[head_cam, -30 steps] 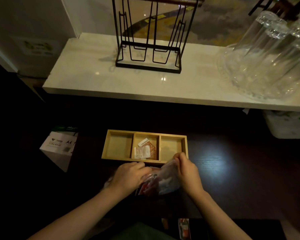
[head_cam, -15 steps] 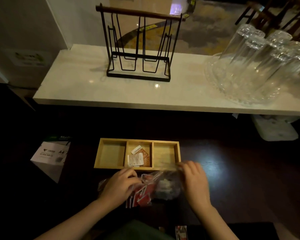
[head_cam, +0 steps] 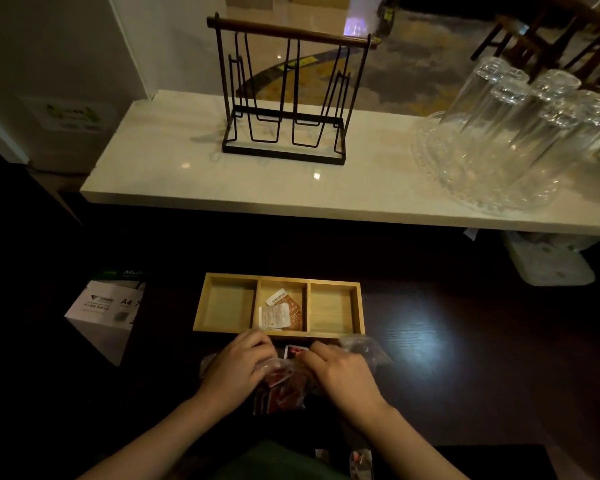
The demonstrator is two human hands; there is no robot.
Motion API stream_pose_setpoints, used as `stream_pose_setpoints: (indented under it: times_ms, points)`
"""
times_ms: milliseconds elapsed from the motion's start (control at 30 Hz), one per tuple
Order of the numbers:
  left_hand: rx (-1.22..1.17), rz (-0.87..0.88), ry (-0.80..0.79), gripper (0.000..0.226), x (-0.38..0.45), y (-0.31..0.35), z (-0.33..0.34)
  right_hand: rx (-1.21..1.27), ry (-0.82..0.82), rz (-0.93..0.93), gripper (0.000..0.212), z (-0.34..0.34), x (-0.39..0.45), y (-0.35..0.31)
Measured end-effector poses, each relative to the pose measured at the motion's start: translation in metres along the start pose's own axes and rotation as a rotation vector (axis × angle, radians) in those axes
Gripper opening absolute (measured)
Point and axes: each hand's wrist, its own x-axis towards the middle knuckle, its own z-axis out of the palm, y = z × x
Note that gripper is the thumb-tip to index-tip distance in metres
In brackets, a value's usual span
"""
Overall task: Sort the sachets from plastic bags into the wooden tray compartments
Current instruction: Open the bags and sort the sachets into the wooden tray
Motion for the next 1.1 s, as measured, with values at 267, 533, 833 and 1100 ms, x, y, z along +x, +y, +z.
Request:
stream_pose_setpoints:
  times_ms: [267,533,833,1100]
  points:
    - [-0.056,-0.003,-0.075,0.016,-0.004,0.009,-0.012,0.269,-0.057,0.148,0.017,-0.01,0.012,-0.016]
    - [-0.079,-0.191,0.163,0.035,0.002,0.045,-0.02,1.175,-0.38,0.672,0.015,-0.042,0.015,-0.009]
    - [-0.691,-0.351,0.019,0.017,0.002,0.087,-0.036,1.831,-0.157,0.609,0.029,-0.047,0.01,-0.008]
    - [-0.571,-0.35,0.043,0.025,0.014,0.101,-0.046,1.359,0.004,0.588,0.013,-0.064,0.019,-0.027]
